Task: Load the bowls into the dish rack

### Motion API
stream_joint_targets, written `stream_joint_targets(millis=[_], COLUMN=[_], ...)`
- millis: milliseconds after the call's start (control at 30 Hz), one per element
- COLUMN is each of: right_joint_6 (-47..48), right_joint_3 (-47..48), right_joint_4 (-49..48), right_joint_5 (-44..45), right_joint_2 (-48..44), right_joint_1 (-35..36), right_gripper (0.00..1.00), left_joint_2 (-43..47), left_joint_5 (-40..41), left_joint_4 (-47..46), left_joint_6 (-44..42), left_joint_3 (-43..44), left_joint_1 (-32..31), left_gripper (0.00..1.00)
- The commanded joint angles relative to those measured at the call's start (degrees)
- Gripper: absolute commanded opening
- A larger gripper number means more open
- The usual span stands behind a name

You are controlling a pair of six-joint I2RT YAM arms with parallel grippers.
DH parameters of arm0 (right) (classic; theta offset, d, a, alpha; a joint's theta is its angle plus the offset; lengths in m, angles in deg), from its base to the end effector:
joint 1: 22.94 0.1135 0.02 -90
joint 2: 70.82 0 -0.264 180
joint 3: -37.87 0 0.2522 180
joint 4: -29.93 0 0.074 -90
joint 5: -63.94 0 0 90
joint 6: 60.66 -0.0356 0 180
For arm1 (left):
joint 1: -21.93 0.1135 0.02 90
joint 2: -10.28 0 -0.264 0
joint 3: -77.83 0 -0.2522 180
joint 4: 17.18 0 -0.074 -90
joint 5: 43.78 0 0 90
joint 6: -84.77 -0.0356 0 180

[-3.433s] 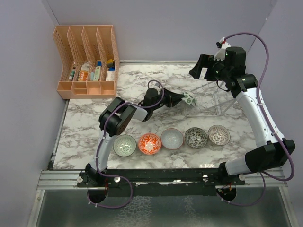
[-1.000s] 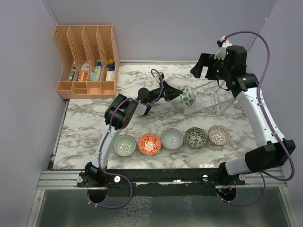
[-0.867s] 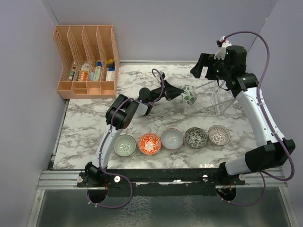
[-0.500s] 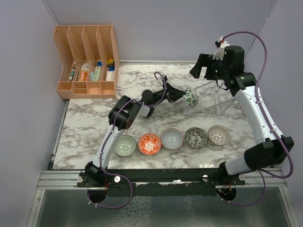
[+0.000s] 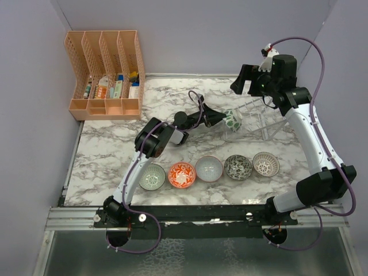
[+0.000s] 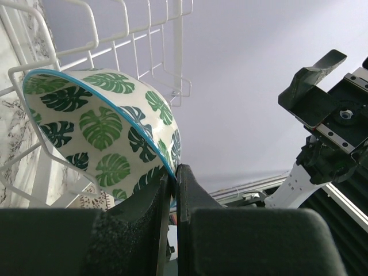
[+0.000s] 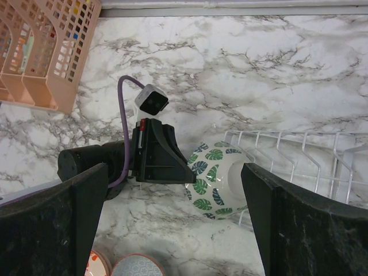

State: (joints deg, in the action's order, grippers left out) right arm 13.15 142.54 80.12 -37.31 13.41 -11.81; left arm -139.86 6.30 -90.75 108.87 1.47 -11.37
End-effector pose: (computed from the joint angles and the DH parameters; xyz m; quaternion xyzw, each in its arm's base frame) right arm 0.3169 0.0694 0.4102 -0.0111 0.8621 0.2003 0.4653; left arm 0.4160 -0.3006 0.1081 -0.0962 0.5623 -0.8195 0.0540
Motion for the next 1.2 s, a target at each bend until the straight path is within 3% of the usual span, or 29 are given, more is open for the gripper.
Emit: stream_joint_targets(millis=[0,300,767,1167], right_joint_6=[1.06,1.10,1.22,0.68], right_joint_3=[1.72,1.27,1.02,1.75], right_joint_4=[-0.44,-0.83,-1.26,-1.71], right_joint_5=[-0.10,-1.29,-3.40,-4.75], right_joint_2=[0.66,0.72,0.63,1.25], right_joint_1=[-0.24,-0.24,-0.25,-0.24], right_gripper=[1.00,1.00,1.00,1.00], left_joint_2=[-0.48,-0.83,4.25,6.23], left_joint_5=[1.82,-1.79,-7.19,-7.72], left_joint_4=[-10.26,-3.66,14.67,17.44], left_joint_6=[0.00,-3.27,-16.88,-19.61], left_joint_3=[0.20,0.06,0.28,0.95], left_joint_1=[-0.70,-0.71,2.58,4.91], left_gripper=[0.00,0.03,0.39,0.42])
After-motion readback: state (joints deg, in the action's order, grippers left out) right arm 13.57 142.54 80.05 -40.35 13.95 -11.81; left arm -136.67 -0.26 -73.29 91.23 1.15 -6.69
